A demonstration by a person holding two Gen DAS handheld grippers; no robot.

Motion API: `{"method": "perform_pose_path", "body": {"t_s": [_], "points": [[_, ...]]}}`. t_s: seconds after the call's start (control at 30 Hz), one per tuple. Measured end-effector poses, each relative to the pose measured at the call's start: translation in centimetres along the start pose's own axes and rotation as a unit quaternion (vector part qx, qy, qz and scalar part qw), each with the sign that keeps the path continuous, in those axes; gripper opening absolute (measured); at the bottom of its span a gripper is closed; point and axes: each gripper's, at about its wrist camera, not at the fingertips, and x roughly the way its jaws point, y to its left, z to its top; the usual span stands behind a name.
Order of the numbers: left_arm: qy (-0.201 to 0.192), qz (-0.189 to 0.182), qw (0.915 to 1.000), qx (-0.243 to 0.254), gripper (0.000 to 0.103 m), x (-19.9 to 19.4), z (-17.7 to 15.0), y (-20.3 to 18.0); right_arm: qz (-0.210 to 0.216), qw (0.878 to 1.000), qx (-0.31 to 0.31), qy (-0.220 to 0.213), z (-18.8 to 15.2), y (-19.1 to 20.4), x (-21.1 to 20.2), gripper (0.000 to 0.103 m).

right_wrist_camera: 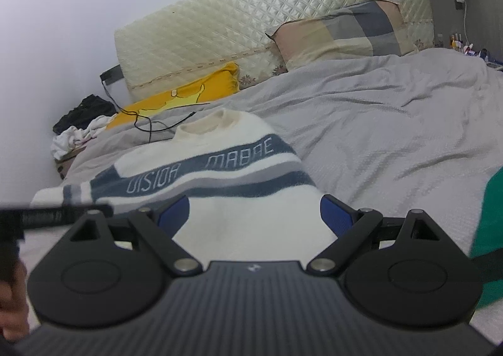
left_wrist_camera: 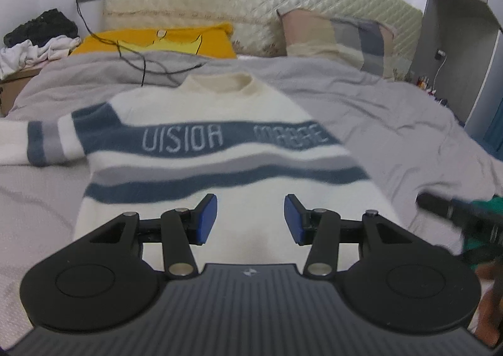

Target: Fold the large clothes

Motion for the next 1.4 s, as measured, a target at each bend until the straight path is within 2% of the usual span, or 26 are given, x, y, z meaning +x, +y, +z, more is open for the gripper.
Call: {"method": "perform_pose_path", "body": {"t_s": [0.23,0.5,0.53,0.6,0.67,0.83,0.97,1.07,1.13,1.17,1.2,1.23,1.27,1.33,1.4], "points": [[0.024,0.016,0.9994,-0.019,0.055,2.3,-1.2,3.0,-0.008,1.0,-0.01,-0.004,1.6,0.2,5.2,0.092],[0.045,0.02,0.9976,-0.048,0.055,5.0,-1.7,4.7,-0.015,0.999,0.043,0.019,3.6,-2.5,12.7,0.092],[0.048,0.021,0.9974,-0.05,0.055,5.5,-1.8,4.8,-0.019,0.999,0.044,0.02,3.9,-2.8,13.5,0.093],[0.051,0.025,0.9972,-0.05,0.055,6.3,-1.9,4.8,-0.022,0.998,0.047,0.025,4.2,-3.5,14.9,0.103],[0.049,0.025,0.997,-0.054,0.056,7.1,-2.0,5.0,-0.024,0.998,0.057,0.028,4.4,-4.4,16.2,0.103],[0.035,0.03,0.9966,-0.069,0.058,8.7,-1.9,5.0,-0.018,0.993,0.105,0.045,3.8,-7.0,19.0,0.103],[0.035,0.033,0.9963,-0.07,0.058,9.7,-2.1,5.0,-0.023,0.991,0.107,0.074,2.4,-7.2,21.5,0.103],[0.035,0.034,0.996,-0.075,0.059,10.1,-2.2,5.1,-0.023,0.993,0.09,0.069,1.5,-6.4,22.0,0.103],[0.034,0.036,0.996,-0.074,0.059,10.3,-2.2,5.1,-0.024,0.995,0.066,0.069,1.5,-5.5,22.1,0.095],[0.033,0.036,0.9961,-0.073,0.059,10.4,-2.2,4.9,-0.019,0.996,0.058,0.067,1.5,-5.3,22.0,0.079],[0.033,0.037,0.9962,-0.072,0.059,10.4,-2.3,4.9,-0.01,0.997,0.051,0.065,1.6,-5.0,21.9,0.067],[0.032,0.038,0.9962,-0.072,0.059,10.4,-2.3,4.8,-0.005,0.997,0.044,0.064,1.7,-4.8,21.7,0.062],[0.032,0.037,0.9962,-0.072,0.059,10.4,-2.3,4.8,-0.002,0.998,0.031,0.063,1.8,-4.2,21.6,0.052],[0.032,0.037,0.9961,-0.074,0.059,10.4,-2.3,4.8,-0.006,0.998,0.004,0.06,1.8,-3.5,21.4,0.043],[0.031,0.037,0.9959,-0.077,0.059,10.3,-2.3,4.9,-0.011,0.998,-0.013,0.058,1.9,-2.7,21.0,0.026]]}}
